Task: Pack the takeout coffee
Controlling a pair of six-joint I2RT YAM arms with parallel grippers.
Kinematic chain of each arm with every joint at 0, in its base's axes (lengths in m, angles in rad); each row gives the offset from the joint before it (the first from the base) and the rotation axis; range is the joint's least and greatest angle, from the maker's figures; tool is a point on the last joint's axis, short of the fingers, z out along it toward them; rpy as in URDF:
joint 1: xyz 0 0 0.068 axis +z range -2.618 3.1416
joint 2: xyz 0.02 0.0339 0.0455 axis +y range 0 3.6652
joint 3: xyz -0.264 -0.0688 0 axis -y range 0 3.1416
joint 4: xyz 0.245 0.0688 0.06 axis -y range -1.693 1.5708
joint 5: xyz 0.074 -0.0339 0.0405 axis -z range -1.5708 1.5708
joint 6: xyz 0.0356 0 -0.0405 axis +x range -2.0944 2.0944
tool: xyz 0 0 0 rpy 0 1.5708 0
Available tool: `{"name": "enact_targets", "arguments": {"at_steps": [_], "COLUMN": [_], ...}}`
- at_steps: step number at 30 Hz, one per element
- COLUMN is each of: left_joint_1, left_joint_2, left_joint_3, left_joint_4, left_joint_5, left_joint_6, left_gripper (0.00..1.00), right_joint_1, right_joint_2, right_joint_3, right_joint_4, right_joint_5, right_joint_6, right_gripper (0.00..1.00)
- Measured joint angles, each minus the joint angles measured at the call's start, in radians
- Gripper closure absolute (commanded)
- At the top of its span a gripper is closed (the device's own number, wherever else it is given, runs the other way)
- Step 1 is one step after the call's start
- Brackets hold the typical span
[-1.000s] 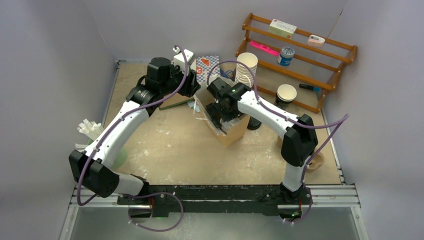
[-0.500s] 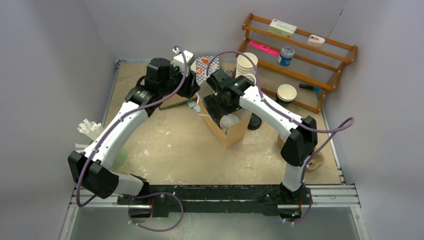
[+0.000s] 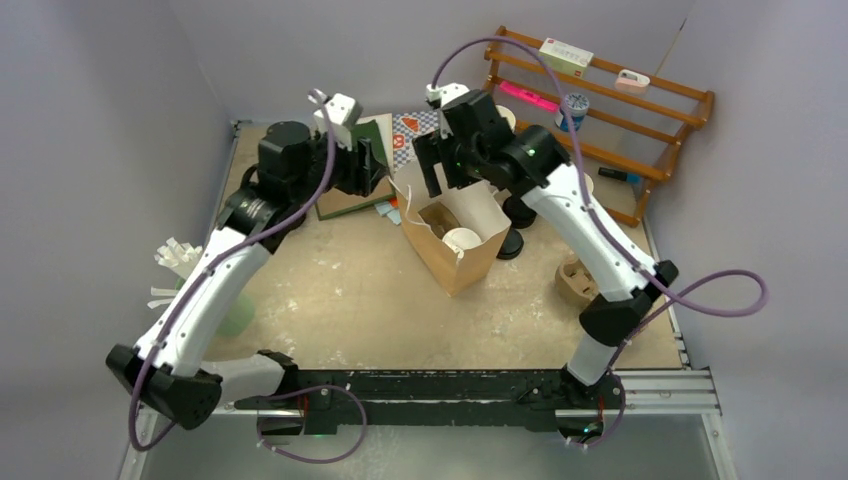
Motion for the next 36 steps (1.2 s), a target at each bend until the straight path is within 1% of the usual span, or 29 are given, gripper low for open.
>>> {"name": "enact_targets", "arguments": {"at_steps": [3,6,8,10,12,14,17,19,24,26,28,31,33,36], "left_joint_1": [0.0,0.0,0.0,-0.003,-0.017,-0.043,-0.129,-0.19,-0.275,-0.29,-0.298,-0.302,-0.303,-0.303], "left_joint_2": [-0.091,-0.183,-0.248,-0.3,-0.335,-0.344,-0.344,-0.344,-0.343,-0.332,-0.311,-0.272,-0.249,-0.235], "left_joint_3": [-0.001,-0.034,-0.1,-0.18,-0.25,-0.296,-0.35,-0.37,-0.407,-0.414,-0.414,-0.414,-0.414,-0.413], "left_joint_4": [0.001,0.029,0.073,0.106,0.129,0.138,0.14,0.145,0.186,0.2,0.219,0.248,0.264,0.281], "left_joint_5": [-0.026,-0.011,0.021,0.053,0.068,0.067,0.023,-0.01,-0.08,-0.106,-0.129,-0.171,-0.214,-0.28], "left_joint_6": [-0.086,-0.196,-0.278,-0.365,-0.439,-0.492,-0.552,-0.578,-0.614,-0.619,-0.62,-0.611,-0.602,-0.585], "left_gripper": [0.49,0.5,0.49,0.47,0.44,0.42,0.41,0.41,0.41,0.45,0.51,0.55,0.58,0.66], "right_joint_1": [0.0,0.001,0.001,0.001,0.0,-0.007,-0.032,-0.05,-0.086,-0.089,-0.089,-0.089,-0.089,-0.089], "right_joint_2": [-0.061,-0.111,-0.136,-0.154,-0.185,-0.22,-0.294,-0.326,-0.342,-0.334,-0.321,-0.301,-0.288,-0.267], "right_joint_3": [0.029,0.05,0.054,0.047,0.004,-0.055,-0.197,-0.273,-0.418,-0.442,-0.444,-0.443,-0.442,-0.435], "right_joint_4": [0.0,-0.006,-0.016,-0.027,-0.027,-0.03,-0.022,-0.014,0.045,0.07,0.096,0.138,0.156,0.166], "right_joint_5": [0.006,0.051,0.089,0.125,0.161,0.188,0.203,0.203,0.193,0.176,0.163,0.147,0.144,0.141], "right_joint_6": [-0.003,-0.002,0.002,0.007,0.014,0.021,0.037,0.046,0.074,0.08,0.087,0.088,0.088,0.083], "right_gripper": [0.16,0.16,0.14,0.08,0.07,0.08,0.11,0.16,0.36,0.44,0.55,0.63,0.73,0.86]}}
